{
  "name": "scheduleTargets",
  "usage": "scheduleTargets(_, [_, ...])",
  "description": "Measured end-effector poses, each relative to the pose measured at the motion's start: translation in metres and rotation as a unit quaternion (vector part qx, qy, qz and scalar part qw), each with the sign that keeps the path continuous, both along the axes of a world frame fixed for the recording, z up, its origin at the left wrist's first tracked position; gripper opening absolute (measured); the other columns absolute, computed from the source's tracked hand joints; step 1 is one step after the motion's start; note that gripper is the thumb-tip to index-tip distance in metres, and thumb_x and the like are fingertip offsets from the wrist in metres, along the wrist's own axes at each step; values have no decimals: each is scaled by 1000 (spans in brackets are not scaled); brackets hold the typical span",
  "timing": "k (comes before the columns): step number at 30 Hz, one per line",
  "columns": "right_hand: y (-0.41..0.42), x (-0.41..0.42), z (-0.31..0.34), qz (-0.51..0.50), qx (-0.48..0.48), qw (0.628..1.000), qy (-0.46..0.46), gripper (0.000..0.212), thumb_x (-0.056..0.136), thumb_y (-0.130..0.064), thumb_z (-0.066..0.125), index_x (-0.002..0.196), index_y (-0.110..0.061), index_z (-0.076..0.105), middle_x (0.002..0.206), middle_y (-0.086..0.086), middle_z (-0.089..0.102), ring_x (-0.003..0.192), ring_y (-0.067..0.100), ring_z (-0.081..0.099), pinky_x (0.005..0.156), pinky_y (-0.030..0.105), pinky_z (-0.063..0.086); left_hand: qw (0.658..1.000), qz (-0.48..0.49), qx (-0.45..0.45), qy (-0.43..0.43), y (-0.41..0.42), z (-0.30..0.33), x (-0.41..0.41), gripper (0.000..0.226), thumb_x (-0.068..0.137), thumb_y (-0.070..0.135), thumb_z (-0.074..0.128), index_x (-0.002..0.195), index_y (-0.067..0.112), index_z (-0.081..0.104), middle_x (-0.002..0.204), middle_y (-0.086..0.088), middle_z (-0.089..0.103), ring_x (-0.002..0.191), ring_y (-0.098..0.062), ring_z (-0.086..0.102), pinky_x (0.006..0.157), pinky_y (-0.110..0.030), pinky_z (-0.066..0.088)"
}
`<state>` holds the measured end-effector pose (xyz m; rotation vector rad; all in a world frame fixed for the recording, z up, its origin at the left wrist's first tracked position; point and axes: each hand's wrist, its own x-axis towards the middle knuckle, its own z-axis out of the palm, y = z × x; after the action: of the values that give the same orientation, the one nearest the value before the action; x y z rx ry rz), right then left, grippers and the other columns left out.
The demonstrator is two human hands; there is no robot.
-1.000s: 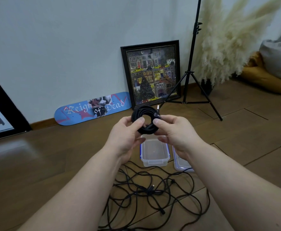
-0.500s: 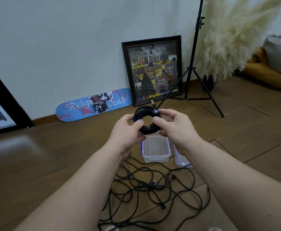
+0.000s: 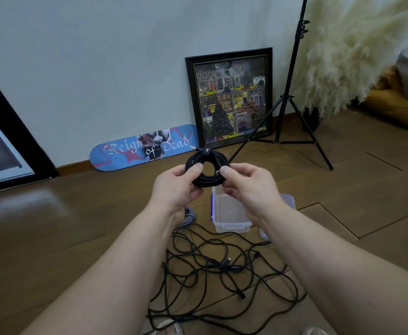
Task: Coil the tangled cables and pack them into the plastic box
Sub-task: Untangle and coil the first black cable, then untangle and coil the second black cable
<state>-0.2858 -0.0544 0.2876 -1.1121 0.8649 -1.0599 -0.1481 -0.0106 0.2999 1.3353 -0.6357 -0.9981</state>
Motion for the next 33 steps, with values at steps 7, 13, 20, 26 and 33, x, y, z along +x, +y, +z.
scheduleTargets(7, [-14, 34, -1, 57, 46, 997, 26, 36, 89, -4, 66, 123, -14, 59, 90, 8, 66, 79, 18, 63, 72, 31, 54, 996, 9, 65, 59, -7, 6, 33, 28, 93, 17, 66, 120, 9, 61, 94, -9, 73, 83, -18, 70, 86, -35, 52])
scheduleTargets(13, [-47, 82, -46, 73, 76, 992, 73, 24, 92, -6, 62, 114, -16, 58, 97, 5, 65, 90, 22, 64, 73, 32, 55, 992, -24, 125, 23, -28, -37, 94, 20, 96, 16, 61, 115, 10, 65, 93, -4, 74, 84, -13, 71, 67, -27, 49])
scheduleTargets(20, [-99, 130, -127, 74, 114, 983, 127, 19, 95, -5, 59, 111, -14, 57, 87, 1, 64, 78, 17, 63, 69, 30, 52, 983, -12, 182, -19, -73, -128, 146, 31, 93, 11, 65, 124, 10, 60, 102, -7, 74, 81, -12, 73, 61, -21, 51])
scheduleTargets(26, [-162, 171, -221, 126, 144, 967, 170, 31, 93, -13, 63, 123, -17, 55, 95, 9, 69, 69, 20, 64, 58, 28, 52, 978, -7, 207, -9, -133, -212, 181, 21, 97, 8, 58, 117, 11, 63, 89, -2, 71, 60, -4, 70, 45, -18, 50])
scheduleTargets(33, [-189, 200, -315, 88, 210, 949, 219, 19, 95, -12, 60, 111, -16, 51, 98, 16, 69, 67, 20, 67, 60, 30, 56, 965, 11, 261, 4, -162, -308, 185, 28, 91, 10, 68, 117, 9, 59, 100, -8, 71, 90, -19, 70, 81, -30, 56])
